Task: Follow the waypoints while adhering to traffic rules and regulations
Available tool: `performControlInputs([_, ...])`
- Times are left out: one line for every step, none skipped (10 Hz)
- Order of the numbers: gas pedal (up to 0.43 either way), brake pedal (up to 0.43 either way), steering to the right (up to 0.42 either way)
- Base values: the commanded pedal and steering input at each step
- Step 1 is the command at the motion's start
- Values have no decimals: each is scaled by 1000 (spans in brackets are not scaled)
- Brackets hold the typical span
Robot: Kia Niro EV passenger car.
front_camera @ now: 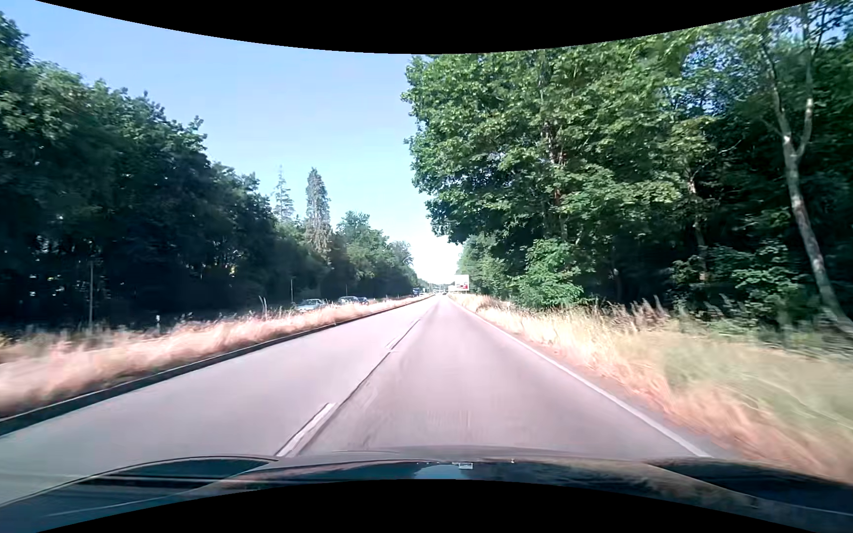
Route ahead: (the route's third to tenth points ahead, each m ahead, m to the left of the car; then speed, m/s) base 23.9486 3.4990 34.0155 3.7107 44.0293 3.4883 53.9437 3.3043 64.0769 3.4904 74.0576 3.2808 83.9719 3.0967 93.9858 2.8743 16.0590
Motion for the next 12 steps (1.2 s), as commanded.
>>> performControlInputs([209,0,0])
performControlInputs([209,0,0])
performControlInputs([209,0,0])
performControlInputs([209,0,0])
performControlInputs([209,0,0])
performControlInputs([209,0,0])
performControlInputs([209,0,0])
performControlInputs([209,0,0])
performControlInputs([209,0,0])
performControlInputs([209,0,0])
performControlInputs([209,0,0])
performControlInputs([209,0,0])
